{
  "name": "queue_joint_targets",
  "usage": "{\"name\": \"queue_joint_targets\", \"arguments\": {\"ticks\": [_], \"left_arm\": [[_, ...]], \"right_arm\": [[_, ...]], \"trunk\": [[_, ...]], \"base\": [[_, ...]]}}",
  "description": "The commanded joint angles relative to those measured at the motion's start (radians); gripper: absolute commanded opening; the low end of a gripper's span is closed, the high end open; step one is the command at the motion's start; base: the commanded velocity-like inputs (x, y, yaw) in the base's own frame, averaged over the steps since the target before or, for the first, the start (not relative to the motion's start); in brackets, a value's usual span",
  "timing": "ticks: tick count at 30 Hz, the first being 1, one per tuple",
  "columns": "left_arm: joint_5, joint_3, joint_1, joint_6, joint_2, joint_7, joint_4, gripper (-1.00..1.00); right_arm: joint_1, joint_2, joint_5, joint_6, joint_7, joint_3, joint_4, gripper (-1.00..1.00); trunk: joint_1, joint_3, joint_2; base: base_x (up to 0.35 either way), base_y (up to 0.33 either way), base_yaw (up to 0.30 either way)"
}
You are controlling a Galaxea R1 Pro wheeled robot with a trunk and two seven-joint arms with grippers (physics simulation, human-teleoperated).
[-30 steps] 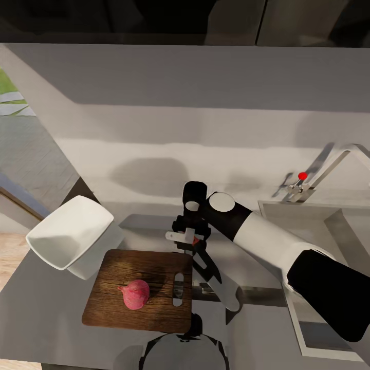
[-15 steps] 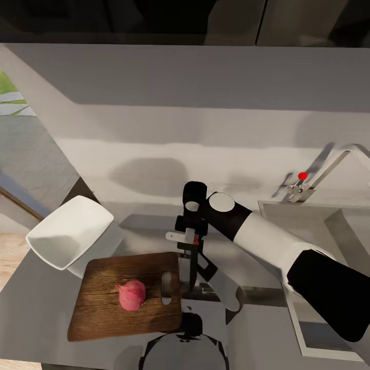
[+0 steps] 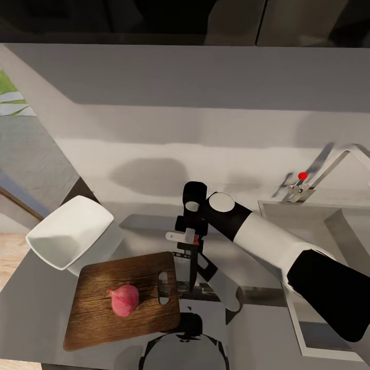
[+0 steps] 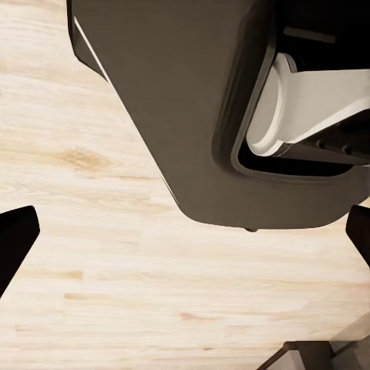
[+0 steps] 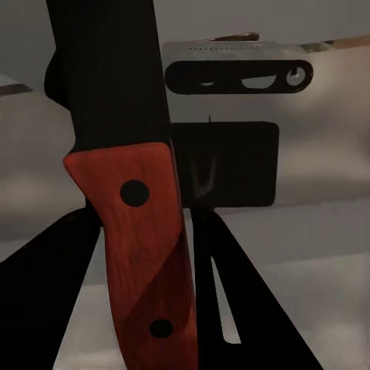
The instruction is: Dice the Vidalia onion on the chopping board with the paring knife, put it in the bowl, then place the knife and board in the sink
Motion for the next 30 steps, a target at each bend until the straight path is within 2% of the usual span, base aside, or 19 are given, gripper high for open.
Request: {"name": "queue_joint_targets", "arguments": {"ticks": [1,7,13,30], "left_arm": [[0.010,-0.006,-0.002,-0.007,0.000,-0.006,0.005,1.00],[0.010,-0.006,-0.002,-0.007,0.000,-0.006,0.005,1.00],[0.010,-0.006,-0.002,-0.007,0.000,-0.006,0.005,1.00],[0.010,-0.006,-0.002,-0.007,-0.001,-0.006,0.005,1.00]], "right_arm": [[-0.001,0.000,0.002,-0.003,0.001,0.002,0.000,-1.00],[-0.001,0.001,0.002,0.001,0.014,0.003,-0.001,-1.00],[-0.001,0.004,0.001,0.004,0.058,0.005,-0.008,-1.00],[-0.001,0.000,0.002,0.025,0.059,-0.005,-0.080,-1.00]], "trunk": [[0.001,-0.001,-0.002],[0.001,-0.001,-0.002],[0.001,-0.001,-0.002],[0.001,-0.001,-0.002]], "base": [[0.000,0.000,0.000],[0.000,0.000,0.000],[0.000,0.000,0.000],[0.000,0.000,0.000]]}}
